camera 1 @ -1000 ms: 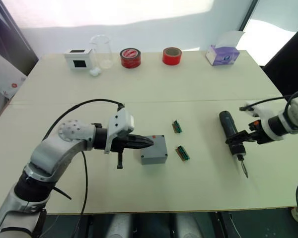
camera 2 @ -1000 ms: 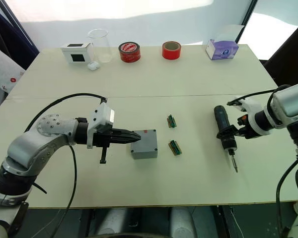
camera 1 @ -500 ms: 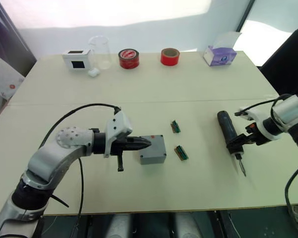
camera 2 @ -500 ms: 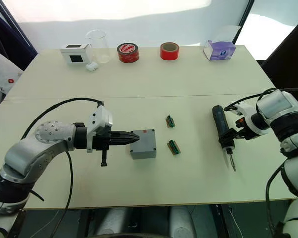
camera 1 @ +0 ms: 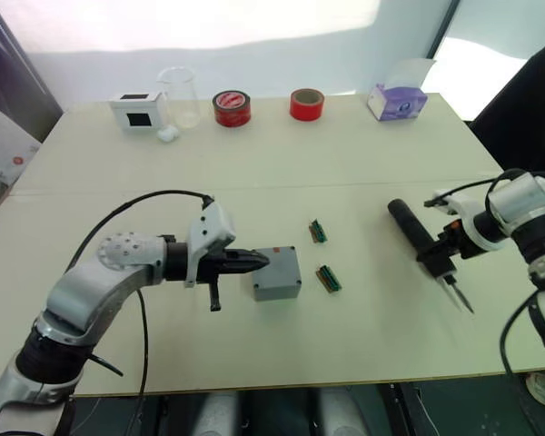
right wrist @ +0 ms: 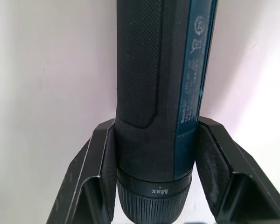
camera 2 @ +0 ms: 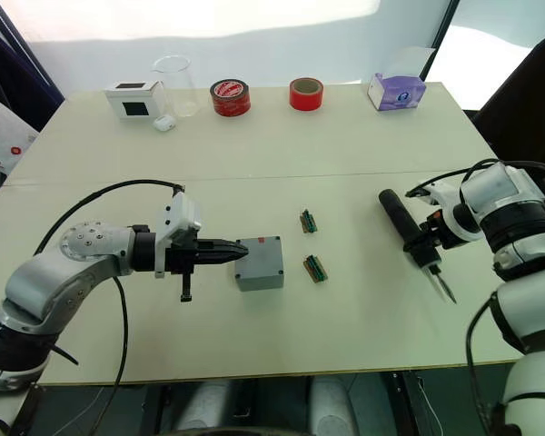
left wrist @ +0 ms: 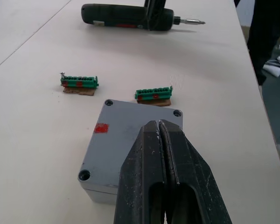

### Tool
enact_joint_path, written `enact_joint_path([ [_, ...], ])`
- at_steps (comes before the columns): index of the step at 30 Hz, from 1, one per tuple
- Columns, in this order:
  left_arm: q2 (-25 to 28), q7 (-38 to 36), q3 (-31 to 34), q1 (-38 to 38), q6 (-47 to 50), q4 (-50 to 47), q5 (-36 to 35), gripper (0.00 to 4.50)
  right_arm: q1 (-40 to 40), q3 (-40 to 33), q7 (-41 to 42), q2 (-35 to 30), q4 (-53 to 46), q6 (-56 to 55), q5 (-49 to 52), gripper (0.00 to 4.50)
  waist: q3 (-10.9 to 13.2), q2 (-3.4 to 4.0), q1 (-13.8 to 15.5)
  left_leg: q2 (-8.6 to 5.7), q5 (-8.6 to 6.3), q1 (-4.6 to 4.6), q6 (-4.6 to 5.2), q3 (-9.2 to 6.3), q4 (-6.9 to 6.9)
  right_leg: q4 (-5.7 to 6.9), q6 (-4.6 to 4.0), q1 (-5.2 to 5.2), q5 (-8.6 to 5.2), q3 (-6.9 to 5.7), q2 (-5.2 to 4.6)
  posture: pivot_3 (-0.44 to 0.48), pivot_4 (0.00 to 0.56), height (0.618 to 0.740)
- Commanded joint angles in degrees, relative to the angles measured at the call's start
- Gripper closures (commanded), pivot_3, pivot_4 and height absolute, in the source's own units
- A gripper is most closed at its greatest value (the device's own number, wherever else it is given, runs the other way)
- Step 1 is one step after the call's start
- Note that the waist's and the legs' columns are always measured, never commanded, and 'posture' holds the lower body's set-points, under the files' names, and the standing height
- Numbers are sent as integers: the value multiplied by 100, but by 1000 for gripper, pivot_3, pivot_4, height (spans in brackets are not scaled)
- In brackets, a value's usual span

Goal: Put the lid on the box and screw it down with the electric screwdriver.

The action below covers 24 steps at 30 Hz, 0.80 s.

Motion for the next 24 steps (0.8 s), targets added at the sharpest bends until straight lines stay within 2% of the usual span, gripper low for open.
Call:
enact_joint_path([
  [1, 296, -255, 240, -182, -138, 282, 106, 4500, -48, -3605, -1330, 538, -1939, -1781, 1554, 2727, 15, 24, -2, 1, 2, -15, -4, 5, -3, 2, 0, -20, 0, 4, 0, 0, 150, 740],
  [3, 396, -375, 238, -246, -165, 399, 116, 4500, 495, -4915, -1946, 1172, -3318, -1974, 2292, 2727, 18, 30, 14, 1, 8, -42, -12, 23, -14, 21, 1, -67, 0, 24, 0, 0, 150, 740],
  [4, 443, -451, 246, -276, -208, 487, 130, 4500, 772, -5223, -2248, 1494, -3953, -1619, 2584, 2727, 17, 35, 39, 5, 11, -58, -17, 22, -13, 35, 1, -87, 0, 23, 3, 0, 150, 740],
  [6, 473, -505, 253, -323, -301, 639, 202, 4500, 1198, -5557, -2787, 2053, -4882, -947, 3209, 2727, 11, 29, 109, 19, 17, -86, -27, -13, -4, 87, -5, -112, -5, -14, 11, 0, 150, 740],
  [8, 375, -367, 299, -419, -256, 780, 229, 4500, 1582, -5684, -3175, 2512, -5669, -769, 3706, 2727, -11, -8, 166, 11, 17, -85, -26, -40, -1, 83, -7, -95, -5, -21, 11, 0, 150, 740],
  [13, 233, -293, 257, -510, -26, 687, 126, 4500, 2481, -5200, -4005, 3458, -7175, -861, 4172, 2727, -9, -9, 186, -29, 19, -86, 6, -46, 22, 71, -10, -69, 0, 7, -8, 0, 150, 740],
  [19, 58, -376, -164, -614, -229, 727, 435, 4500, 3115, -4371, -4269, 3815, -7618, -1389, 3878, 2727, -10, -7, 146, -14, 34, -85, -13, -52, 7, 85, -10, -88, 0, 3, 10, 0, 150, 740],
  [24, -200, -327, -489, -773, -468, 942, 820, 4500, 3540, -3688, -4122, 3736, -7719, -1928, 3495, 2727, -10, -7, 100, -16, 35, -82, -12, -47, 8, 86, -10, -84, 0, 4, 10, 0, 150, 740],
])
